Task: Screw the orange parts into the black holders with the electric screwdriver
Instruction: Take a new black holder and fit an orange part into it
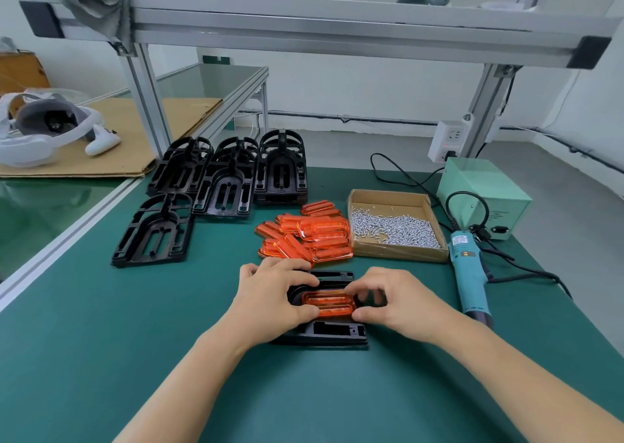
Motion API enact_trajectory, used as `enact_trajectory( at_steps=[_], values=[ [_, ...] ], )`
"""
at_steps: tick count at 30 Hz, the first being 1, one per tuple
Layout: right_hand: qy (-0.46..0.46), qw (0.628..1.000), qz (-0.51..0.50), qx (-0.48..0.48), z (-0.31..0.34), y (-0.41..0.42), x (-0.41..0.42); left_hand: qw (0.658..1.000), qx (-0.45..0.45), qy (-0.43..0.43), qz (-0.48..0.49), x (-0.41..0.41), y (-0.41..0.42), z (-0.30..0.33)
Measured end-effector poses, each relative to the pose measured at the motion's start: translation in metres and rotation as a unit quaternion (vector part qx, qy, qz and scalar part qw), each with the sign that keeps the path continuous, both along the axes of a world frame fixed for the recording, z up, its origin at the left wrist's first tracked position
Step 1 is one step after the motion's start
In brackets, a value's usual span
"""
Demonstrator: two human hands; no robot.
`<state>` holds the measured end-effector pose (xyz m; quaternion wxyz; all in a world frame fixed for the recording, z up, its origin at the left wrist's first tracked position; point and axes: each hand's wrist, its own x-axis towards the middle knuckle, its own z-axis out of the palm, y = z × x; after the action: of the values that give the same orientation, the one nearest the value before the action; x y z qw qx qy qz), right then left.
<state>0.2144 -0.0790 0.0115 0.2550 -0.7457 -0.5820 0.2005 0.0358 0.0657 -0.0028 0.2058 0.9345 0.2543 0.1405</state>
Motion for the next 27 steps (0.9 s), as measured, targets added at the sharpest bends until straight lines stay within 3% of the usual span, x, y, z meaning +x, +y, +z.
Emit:
enact_trajectory(
  at_steps=[5, 9, 16, 19, 22, 27],
  values=[
    [-0.011, 1.000, -0.018, -0.003, -0.006, 0.001, -0.007, 1.000, 0.010, 0.029, -0.002, 0.001, -0.001, 0.002],
    [0.040, 0.999, 0.001, -0.032, -0.002, -0.001, 0.000, 0.999, 0.012, 0.037, 0.002, 0.001, -0.002, 0.003],
    [0.008, 1.000, -0.011, -0.026, -0.001, -0.006, -0.002, 1.000, -0.014, -0.001, -0.015, -0.002, -0.004, 0.004],
    [-0.041, 0.997, -0.071, 0.006, 0.007, -0.009, 0.004, 1.000, -0.018, 0.005, -0.020, -0.003, -0.004, 0.005],
    [-0.152, 0.970, -0.191, 0.002, 0.017, -0.017, 0.018, 1.000, -0.018, 0.008, -0.018, -0.003, -0.004, 0.005],
    [-0.266, 0.893, -0.333, -0.141, 0.020, -0.031, 0.043, 1.000, -0.024, 0.012, -0.013, 0.000, -0.004, 0.005]
  ],
)
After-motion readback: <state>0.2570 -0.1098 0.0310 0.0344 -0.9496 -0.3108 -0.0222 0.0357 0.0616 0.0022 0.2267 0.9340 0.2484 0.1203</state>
